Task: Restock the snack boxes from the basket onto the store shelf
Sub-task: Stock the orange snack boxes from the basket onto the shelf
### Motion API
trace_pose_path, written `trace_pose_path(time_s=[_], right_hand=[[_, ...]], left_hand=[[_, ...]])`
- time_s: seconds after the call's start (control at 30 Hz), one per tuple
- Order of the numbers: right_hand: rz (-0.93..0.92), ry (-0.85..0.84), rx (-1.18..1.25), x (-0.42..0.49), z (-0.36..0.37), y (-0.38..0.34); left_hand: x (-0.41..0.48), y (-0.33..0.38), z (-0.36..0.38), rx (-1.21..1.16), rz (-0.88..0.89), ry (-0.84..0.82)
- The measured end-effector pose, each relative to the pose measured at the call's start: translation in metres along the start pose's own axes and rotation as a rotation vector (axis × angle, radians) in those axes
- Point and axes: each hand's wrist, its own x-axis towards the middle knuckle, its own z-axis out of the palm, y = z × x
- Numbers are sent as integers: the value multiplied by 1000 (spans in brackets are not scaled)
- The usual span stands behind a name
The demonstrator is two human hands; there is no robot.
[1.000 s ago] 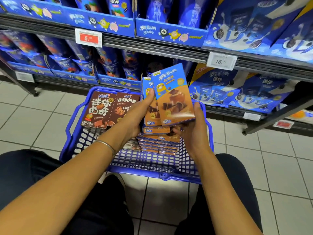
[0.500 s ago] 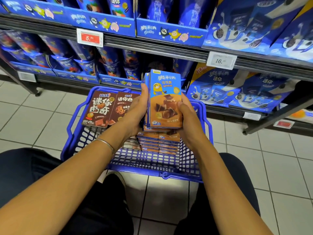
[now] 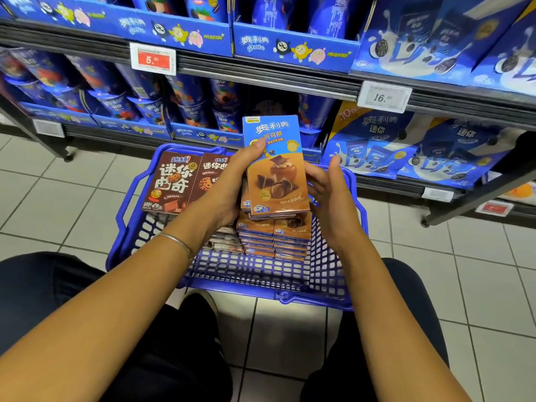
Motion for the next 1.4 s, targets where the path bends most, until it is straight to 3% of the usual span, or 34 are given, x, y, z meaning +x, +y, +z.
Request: trace_pose_path(time_s=[0.07, 0.17, 0.3, 0.57, 0.67, 0.77, 0.87, 0.97, 1.4], right_hand=[[62, 149, 5, 2, -4, 21], [236, 397, -292, 3, -7, 67], [461, 300, -325, -4, -8, 112], [249, 564, -137, -10, -6, 109], [171, 592, 47, -18, -4, 90], [82, 584, 309, -26, -1, 58], [-40, 449, 469, -30, 3, 22], [-131, 310, 382, -32, 11, -9], [-183, 133, -14, -33, 41, -32]], left_hand=[[-2, 0, 0, -18, 13, 12], [-1, 0, -1, -95, 27, 57], [-1, 3, -2, -145, 51, 78], [-5, 1, -10, -168, 9, 111], [-4, 2, -12, -187, 15, 139], [-4, 3, -12, -187, 8, 149], [-5, 2, -9, -161, -18, 132], [-6, 1, -5, -153, -37, 110], [-6, -4, -2, -99, -57, 59]])
